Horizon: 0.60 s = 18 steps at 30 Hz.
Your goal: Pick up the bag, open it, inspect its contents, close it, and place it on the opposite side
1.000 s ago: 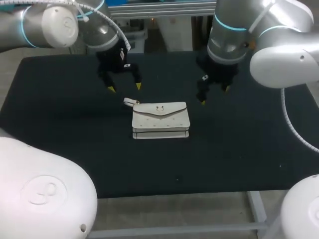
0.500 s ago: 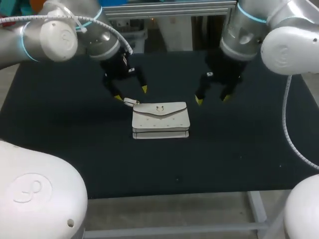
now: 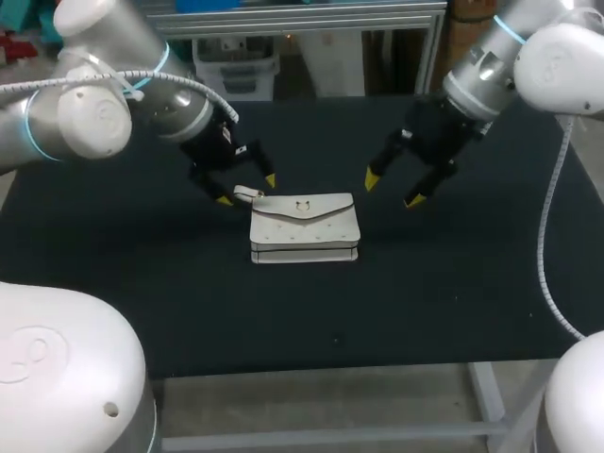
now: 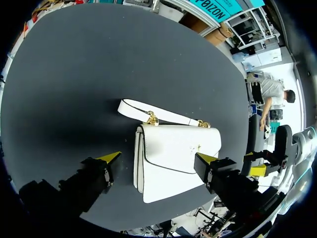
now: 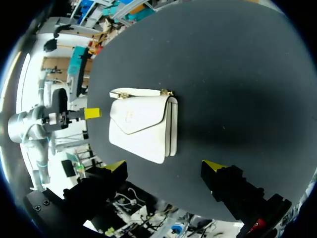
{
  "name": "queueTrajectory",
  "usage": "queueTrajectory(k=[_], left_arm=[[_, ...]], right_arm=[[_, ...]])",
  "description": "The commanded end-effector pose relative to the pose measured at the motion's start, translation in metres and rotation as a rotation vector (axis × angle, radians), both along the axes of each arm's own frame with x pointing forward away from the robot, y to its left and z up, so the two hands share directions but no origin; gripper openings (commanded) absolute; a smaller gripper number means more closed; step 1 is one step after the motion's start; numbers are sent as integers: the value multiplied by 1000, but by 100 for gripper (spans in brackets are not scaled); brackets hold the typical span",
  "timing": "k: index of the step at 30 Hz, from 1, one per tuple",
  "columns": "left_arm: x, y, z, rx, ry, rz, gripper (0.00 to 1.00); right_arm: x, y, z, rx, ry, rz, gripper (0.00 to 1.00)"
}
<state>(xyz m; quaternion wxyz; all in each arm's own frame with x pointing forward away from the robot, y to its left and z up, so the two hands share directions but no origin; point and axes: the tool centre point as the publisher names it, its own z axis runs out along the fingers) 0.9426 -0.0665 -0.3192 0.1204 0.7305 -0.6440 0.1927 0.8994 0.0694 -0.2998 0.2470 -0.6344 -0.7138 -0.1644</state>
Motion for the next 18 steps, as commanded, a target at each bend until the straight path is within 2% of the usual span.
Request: queueTrajectory(k=[1,6,10,12,14,18], left_arm=[[0,0,0,0,-2,0,100],[0,0,0,0,-2,0,100],[-3,-3,-10,-73,3,36,100],[-6,-3,-11,-86,-3,69,100],[-10,-1,-11,-101,-10,78,100],[-14,4,-9,-129,-14,77,100]], right_arm=[[4,-2,0,19,37,22,100],[4,-2,0,19,37,22,100],[-5,12,-10,53,62,-117,100],[-7,18,-15,92,84,-137,100],[-7,23,-19,73,77,-173,100],[-6,29,-24,108,82,-218,100]])
